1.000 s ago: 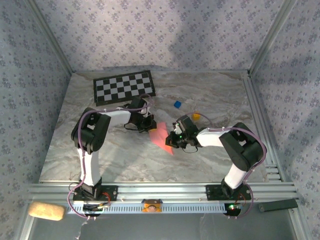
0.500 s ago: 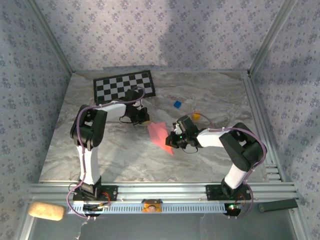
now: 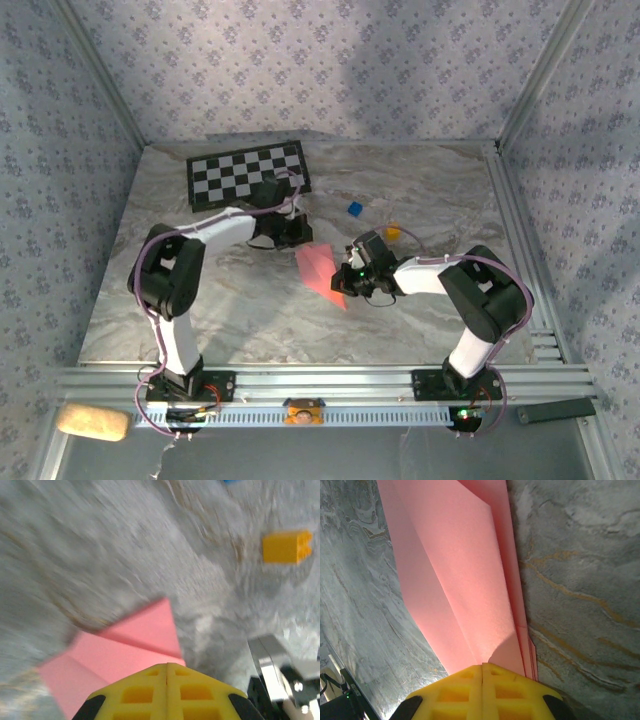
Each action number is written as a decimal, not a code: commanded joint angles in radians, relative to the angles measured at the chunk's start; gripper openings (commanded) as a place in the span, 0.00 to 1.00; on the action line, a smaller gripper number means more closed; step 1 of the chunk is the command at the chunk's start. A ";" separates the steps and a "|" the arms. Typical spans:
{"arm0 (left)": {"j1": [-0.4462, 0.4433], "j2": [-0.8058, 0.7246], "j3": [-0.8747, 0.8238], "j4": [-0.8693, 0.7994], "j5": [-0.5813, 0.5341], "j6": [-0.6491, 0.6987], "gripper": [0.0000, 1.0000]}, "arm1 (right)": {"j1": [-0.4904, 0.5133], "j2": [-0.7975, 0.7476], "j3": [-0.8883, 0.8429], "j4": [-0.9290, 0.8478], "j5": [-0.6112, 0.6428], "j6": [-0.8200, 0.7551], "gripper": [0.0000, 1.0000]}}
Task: Fold a paper plane with a square sheet of paper (pick it up from the middle)
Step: Fourth fold the wing at the center of the table.
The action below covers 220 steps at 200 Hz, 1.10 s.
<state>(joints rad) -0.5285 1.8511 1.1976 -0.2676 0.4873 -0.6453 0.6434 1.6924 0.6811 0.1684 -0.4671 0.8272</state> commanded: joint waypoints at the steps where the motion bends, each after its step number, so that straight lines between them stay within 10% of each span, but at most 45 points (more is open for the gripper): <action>1: -0.060 -0.008 -0.059 0.049 0.043 -0.054 0.03 | 0.009 0.036 -0.057 -0.158 0.047 0.017 0.00; 220: 0.088 0.125 -0.034 0.061 -0.055 0.021 0.01 | 0.015 0.037 -0.091 -0.133 0.051 0.030 0.00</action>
<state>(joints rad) -0.4808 1.9514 1.1225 -0.1669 0.5209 -0.6624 0.6449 1.6867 0.6514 0.2226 -0.4629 0.8494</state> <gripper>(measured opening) 0.041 0.051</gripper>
